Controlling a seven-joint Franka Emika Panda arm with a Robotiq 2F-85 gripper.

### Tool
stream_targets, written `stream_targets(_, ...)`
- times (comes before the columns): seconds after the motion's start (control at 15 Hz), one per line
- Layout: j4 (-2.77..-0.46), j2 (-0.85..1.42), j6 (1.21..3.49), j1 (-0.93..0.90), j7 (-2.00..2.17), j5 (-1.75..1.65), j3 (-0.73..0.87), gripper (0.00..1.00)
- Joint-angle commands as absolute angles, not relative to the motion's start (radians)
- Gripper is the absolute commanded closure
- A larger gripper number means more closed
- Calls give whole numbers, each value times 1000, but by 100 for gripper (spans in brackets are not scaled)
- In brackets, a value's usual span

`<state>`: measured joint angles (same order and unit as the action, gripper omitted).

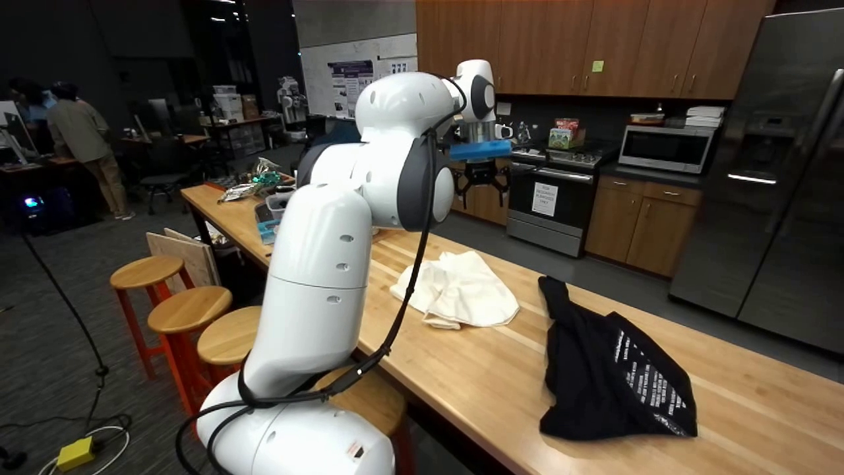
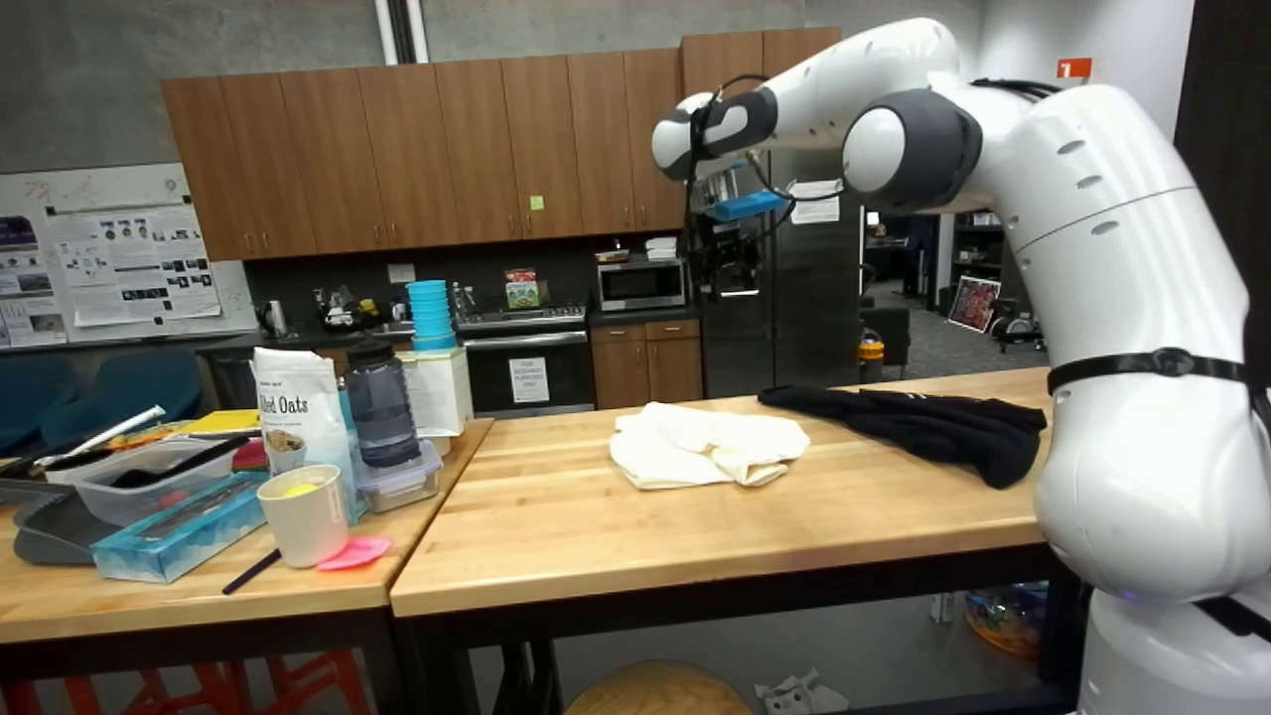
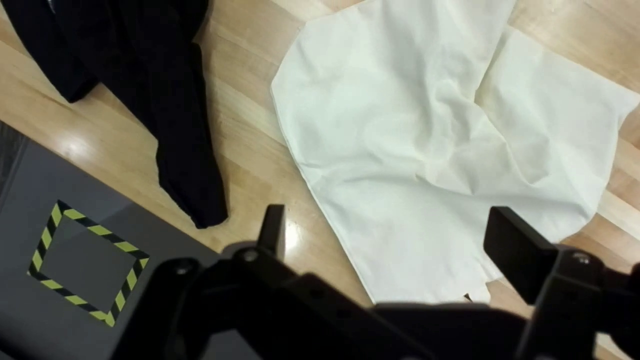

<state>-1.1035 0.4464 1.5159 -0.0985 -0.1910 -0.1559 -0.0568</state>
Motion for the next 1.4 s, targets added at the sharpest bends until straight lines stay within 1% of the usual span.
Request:
stream_targets(0.0, -1010, 515, 1447, -102, -213, -172, -52, 0)
stream_targets(0.73, -889, 628, 1326, -101, -238, -201, -36, 0)
stream_targets(0.8, -948, 599, 1364, -99, -219, -181, -44, 0)
stream_targets(1.33, -918, 620, 1348, -98, -221, -181, -42, 0)
